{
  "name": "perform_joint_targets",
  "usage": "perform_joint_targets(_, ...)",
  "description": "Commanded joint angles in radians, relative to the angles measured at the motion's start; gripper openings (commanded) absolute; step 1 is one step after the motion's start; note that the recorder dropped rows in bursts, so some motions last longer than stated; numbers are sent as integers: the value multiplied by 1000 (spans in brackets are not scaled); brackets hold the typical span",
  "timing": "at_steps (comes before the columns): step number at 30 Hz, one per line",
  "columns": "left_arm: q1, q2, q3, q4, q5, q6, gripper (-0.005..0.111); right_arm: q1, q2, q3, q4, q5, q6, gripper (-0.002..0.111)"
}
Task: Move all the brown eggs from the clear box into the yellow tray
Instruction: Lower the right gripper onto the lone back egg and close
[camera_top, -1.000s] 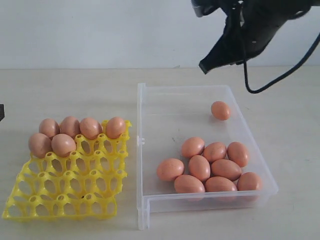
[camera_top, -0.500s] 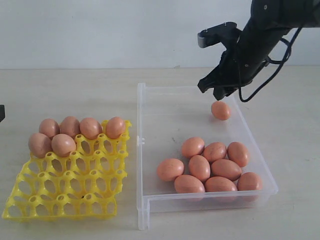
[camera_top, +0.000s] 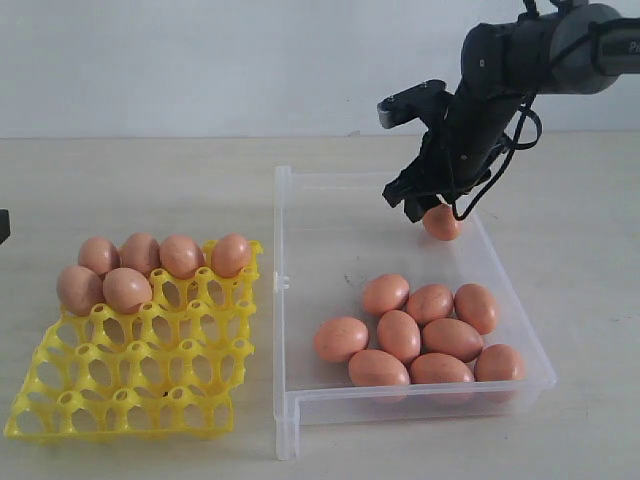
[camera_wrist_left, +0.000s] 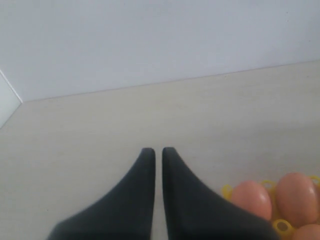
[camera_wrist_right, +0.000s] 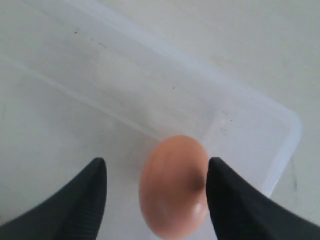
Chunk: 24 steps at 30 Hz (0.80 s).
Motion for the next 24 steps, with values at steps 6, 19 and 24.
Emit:
perform_joint_targets(6, 2, -8, 3, 15, -4, -13, 4, -6, 6, -12, -70, -39, 21, 52)
perform_joint_targets(19, 2, -8, 3, 15, -3, -13, 4, -4, 68, -12, -48, -28, 25, 52)
perform_joint_targets(24, 2, -8, 3, 15, -3, -13, 4, -4, 76, -12, -48, 36, -3, 52)
